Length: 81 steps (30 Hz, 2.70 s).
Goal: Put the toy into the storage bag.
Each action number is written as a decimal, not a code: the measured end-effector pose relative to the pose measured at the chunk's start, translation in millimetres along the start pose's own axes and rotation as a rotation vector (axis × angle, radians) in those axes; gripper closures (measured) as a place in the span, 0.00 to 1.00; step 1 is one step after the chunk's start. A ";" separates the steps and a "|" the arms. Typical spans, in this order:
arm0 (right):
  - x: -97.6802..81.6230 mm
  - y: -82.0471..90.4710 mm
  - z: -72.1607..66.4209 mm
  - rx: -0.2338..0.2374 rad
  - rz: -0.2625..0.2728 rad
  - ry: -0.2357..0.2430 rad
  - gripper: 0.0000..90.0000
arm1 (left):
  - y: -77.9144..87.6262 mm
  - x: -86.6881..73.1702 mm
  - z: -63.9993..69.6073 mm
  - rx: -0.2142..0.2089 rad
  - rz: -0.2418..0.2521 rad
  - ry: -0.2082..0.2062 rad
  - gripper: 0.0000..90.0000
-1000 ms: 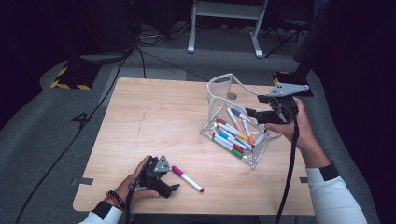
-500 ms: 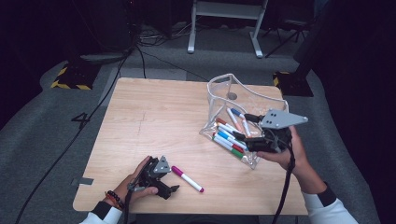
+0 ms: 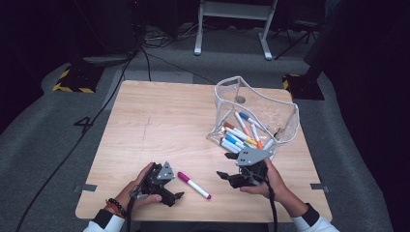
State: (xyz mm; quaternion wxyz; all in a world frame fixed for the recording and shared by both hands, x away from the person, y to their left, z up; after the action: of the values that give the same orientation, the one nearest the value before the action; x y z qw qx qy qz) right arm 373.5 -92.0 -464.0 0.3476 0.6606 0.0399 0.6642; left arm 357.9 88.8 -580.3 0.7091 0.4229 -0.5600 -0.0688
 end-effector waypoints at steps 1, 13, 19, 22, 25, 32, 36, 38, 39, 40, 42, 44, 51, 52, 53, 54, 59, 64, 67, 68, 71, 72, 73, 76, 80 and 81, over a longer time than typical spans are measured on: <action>-6.6 -6.2 -3.6 0.017 -0.007 -0.005 0.38 | 0.1 -0.2 0.0 0.001 0.000 0.001 0.01; -34.8 -72.8 -38.1 0.176 -0.067 -0.009 0.38 | 4.8 -4.6 -0.5 0.007 -0.003 0.007 0.01; -33.4 -101.3 -47.8 0.211 -0.089 0.010 0.47 | 5.3 -5.0 -0.5 0.012 -0.001 0.011 0.01; -35.7 -115.2 -48.1 0.205 -0.110 -0.002 0.49 | 5.5 -5.2 -0.2 0.019 0.002 0.019 0.01; -36.3 -125.1 -46.5 0.199 -0.123 0.002 0.52 | 6.4 -6.0 -0.1 0.025 0.000 0.024 0.01; -37.8 -127.7 -45.0 0.201 -0.113 -0.006 0.69 | 6.9 -6.6 0.0 0.030 0.002 0.028 0.01; -39.1 -125.4 -43.7 0.205 -0.106 -0.005 0.78 | 6.7 -6.4 0.0 0.030 0.004 0.029 0.00; -39.8 -124.2 -42.9 0.207 -0.100 -0.011 0.82 | 6.5 -6.3 0.1 0.031 0.000 0.032 0.00; -40.1 -123.8 -42.6 0.211 -0.100 -0.010 0.82 | 6.2 -5.9 0.0 0.032 0.000 0.033 0.00; -40.5 -123.1 -42.4 0.211 -0.102 -0.005 0.82 | 5.9 -5.7 0.0 0.034 0.000 0.035 0.00; -41.8 -120.7 -41.5 0.207 -0.107 0.005 0.82 | 5.9 -5.7 0.0 0.033 -0.001 0.034 0.00; -43.8 -117.5 -40.4 0.209 -0.110 0.006 0.83 | 5.1 -5.0 -0.3 0.028 0.001 0.032 0.00; -52.9 -103.5 -33.5 0.208 -0.116 0.008 0.83 | 1.5 -1.5 -2.5 0.026 -0.001 0.028 0.00; -53.7 -102.2 -33.0 0.207 -0.119 0.004 0.83 | 1.1 -1.2 -2.7 0.025 0.000 0.027 0.00; -54.8 -100.5 -32.1 0.205 -0.117 0.001 0.83 | 0.6 -0.7 -3.0 0.021 0.000 0.024 0.00; -56.0 -99.0 -30.9 0.199 -0.119 0.001 0.83 | 0.0 -0.1 -3.4 0.020 0.000 0.022 0.00; -60.8 -91.1 -27.5 0.189 -0.124 -0.006 0.83 | -3.0 2.7 -5.1 0.017 -0.001 0.022 0.00; -64.6 -83.5 -20.2 0.172 -0.130 -0.023 0.83 | -5.3 4.9 -6.6 0.012 0.000 0.017 0.00; -62.8 -77.5 -14.8 0.154 -0.118 -0.032 0.83 | -5.8 5.3 -7.1 0.011 -0.002 0.015 0.00; -61.6 -75.2 -13.1 0.149 -0.113 -0.032 0.83 | -6.0 5.5 -7.2 0.010 -0.001 0.013 0.00; -57.7 -67.7 -8.0 0.132 -0.096 -0.038 0.83 | -6.2 5.7 -7.4 0.010 -0.002 0.012 0.00; -56.1 -65.1 -7.2 0.132 -0.089 -0.046 0.83 | -6.3 5.8 -7.4 0.010 -0.001 0.013 0.00; -54.8 -62.5 -6.4 0.131 -0.085 -0.046 0.83 | -6.3 5.8 -7.4 0.010 -0.001 0.012 0.00; -49.9 -55.3 -3.2 0.116 -0.074 -0.043 0.83 | -6.3 5.8 -7.4 0.010 -0.001 0.012 0.00; -40.2 -46.8 3.6 0.095 -0.059 -0.033 0.83 | -6.3 5.8 -7.4 0.010 -0.001 0.012 0.00; -37.4 -44.5 5.1 0.088 -0.054 -0.032 0.83 | -6.3 5.8 -7.4 0.010 -0.001 0.012 0.00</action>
State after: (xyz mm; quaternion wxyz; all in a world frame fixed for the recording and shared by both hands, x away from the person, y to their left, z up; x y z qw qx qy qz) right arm 392.1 -79.8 -517.9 0.3368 0.6844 0.0814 0.6414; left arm 368.7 85.3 -580.4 0.7103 0.4273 -0.5558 -0.0639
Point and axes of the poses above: each handheld gripper's, and its own axes: y roughly backward along the jaws, x roughly out of its top, z roughly to its right, the point moved 10 cm from there along -y, roughly forward along the jaws, and after that the axes turned 6 degrees about z, right-handed, at the moved point
